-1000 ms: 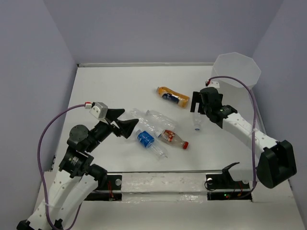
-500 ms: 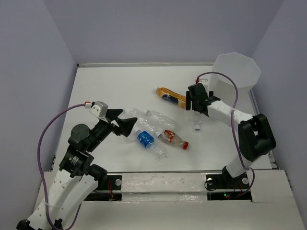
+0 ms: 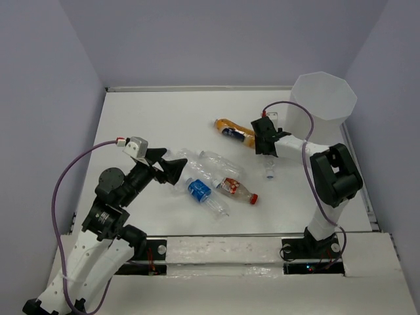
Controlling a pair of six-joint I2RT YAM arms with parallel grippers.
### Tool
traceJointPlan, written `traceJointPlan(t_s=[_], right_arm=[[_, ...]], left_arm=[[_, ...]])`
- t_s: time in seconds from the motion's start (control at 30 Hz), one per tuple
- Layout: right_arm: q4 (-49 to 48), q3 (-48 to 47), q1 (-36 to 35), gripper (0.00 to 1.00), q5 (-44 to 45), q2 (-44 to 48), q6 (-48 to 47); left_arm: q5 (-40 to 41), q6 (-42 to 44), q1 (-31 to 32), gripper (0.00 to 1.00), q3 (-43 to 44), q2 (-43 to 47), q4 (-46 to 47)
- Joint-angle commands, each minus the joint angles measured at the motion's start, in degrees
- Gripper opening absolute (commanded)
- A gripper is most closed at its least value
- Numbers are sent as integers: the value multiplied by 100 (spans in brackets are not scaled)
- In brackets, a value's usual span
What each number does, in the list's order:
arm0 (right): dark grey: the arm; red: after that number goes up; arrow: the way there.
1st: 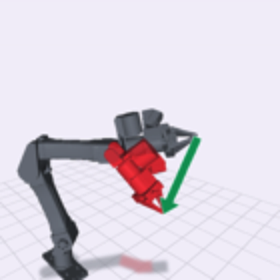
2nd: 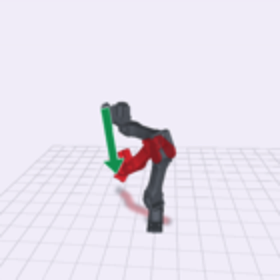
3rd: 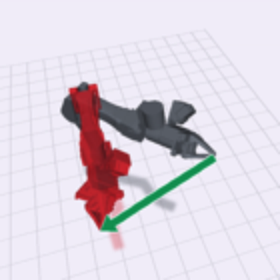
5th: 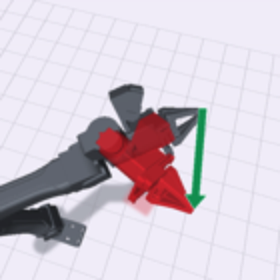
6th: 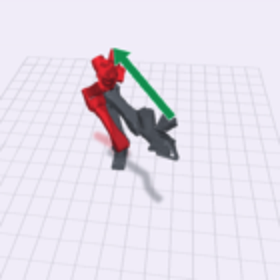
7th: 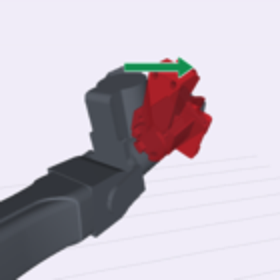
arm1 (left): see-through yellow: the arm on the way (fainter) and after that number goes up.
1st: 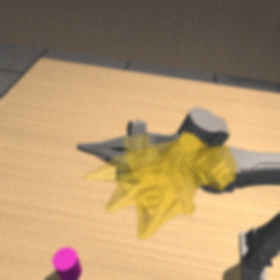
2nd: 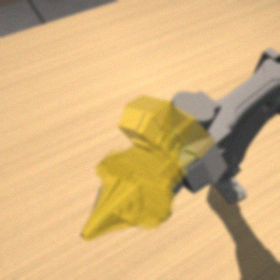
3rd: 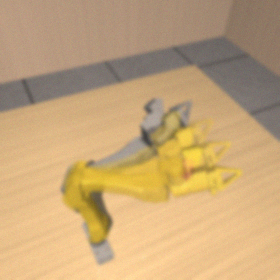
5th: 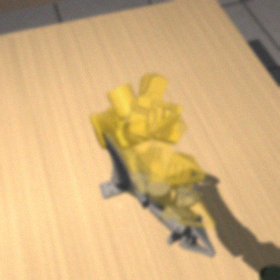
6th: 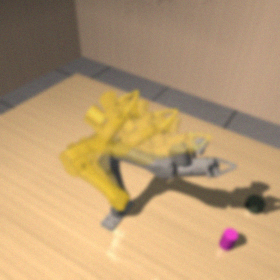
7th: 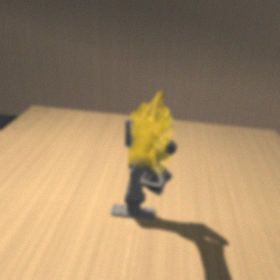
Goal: Put the plastic bottles in the bin
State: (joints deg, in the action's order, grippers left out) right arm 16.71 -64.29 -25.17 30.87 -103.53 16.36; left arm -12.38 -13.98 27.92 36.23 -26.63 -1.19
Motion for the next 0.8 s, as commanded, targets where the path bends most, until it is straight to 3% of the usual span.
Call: traceJointPlan(t_s=[0.0, 0.07, 0.3, 0.4, 0.5, 0.57, 0.63, 0.7, 0.77], right_arm=[[-335, -128, -14, 56, 331, 183, 43], [-300, 30, -119, 50, 445, 594, 34], [297, 154, -550, 44, 578, 2317, -28], [359, -109, -630, 44, -114, 3178, -159], [-384, -599, -630, 43, -599, 3793, -562], [-834, -882, -630, 40, -312, 3875, -1140], [-1456, -1355, -630, 37, 575, 3701, -1816], [-1792, -1638, -278, 35, 639, 3498, -1891], [-1846, -2050, 449, 35, -70, 3209, -1516]], left_arm=[[122, 53, 20, 99, 280, -79, 128], [236, 27, 20, 99, 297, -131, 128], [1167, -175, -32, 99, 350, -351, -223], [1650, -281, -94, 99, 394, -509, -382], [1827, -360, -164, 99, 411, -676, -452], [2063, -482, -182, 99, 446, -878, -610], [2248, -597, -191, 99, 464, -1106, -785], [2336, -747, -182, 99, 490, -1265, -926], [2433, -939, -191, 99, 560, -1476, -1093]])
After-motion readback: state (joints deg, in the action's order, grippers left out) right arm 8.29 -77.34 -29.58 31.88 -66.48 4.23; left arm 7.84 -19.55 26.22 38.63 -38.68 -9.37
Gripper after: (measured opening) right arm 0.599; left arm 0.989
